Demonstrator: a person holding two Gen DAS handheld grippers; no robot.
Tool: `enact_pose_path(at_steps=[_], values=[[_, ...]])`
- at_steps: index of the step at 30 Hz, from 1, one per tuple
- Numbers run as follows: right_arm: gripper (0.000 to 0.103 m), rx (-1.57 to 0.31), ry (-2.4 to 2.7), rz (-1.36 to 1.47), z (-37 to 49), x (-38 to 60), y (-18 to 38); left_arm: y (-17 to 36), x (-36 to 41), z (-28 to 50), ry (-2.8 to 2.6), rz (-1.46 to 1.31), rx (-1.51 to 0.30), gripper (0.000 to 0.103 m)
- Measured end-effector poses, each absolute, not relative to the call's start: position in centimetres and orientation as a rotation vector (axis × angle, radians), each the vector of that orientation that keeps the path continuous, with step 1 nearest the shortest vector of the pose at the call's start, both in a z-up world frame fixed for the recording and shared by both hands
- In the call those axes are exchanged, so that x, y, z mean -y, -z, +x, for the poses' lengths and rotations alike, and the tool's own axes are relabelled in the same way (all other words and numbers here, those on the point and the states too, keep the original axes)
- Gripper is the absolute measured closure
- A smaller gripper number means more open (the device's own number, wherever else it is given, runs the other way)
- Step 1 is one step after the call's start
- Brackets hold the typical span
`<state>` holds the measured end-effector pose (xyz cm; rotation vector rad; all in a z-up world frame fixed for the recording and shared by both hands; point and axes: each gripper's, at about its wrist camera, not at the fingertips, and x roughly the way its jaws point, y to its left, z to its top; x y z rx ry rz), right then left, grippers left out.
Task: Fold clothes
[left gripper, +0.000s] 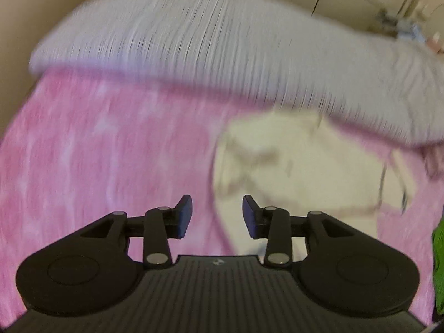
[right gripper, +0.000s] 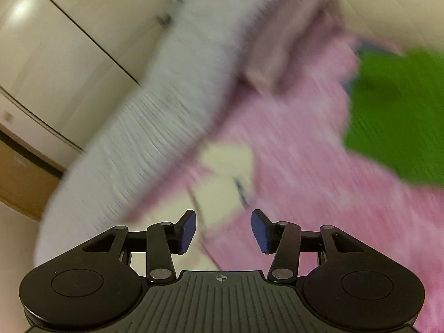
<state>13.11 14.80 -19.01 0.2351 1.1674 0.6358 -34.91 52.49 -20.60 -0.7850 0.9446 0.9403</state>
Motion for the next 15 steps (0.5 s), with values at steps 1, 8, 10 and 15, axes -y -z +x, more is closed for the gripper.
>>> enact_pose_path(at_steps=[1,8,10,15], values=[[0.055,-1.222,-0.61,0.222,12.5,-13.7,21.0,22.3,-50.9,-35.9,-0.933,-0.833,-0.97,0.068],[0.054,-1.51,-0.463,0.148,7.8,-9.8,31.2,32.1,-40.3,-40.8,-0.844,-1.227,-0.938,0.067],[0.055,-1.547,-0.442,0.153,7.5,-8.7,32.8,33.7,-38.4,-40.6,-0.825,-1.261,-0.924,0.067],[0.055,-1.533,-0.445,0.069,5.9,-7.2,32.6,36.4,-38.2,-38.1,-0.789,-1.221,-0.873,0.066]])
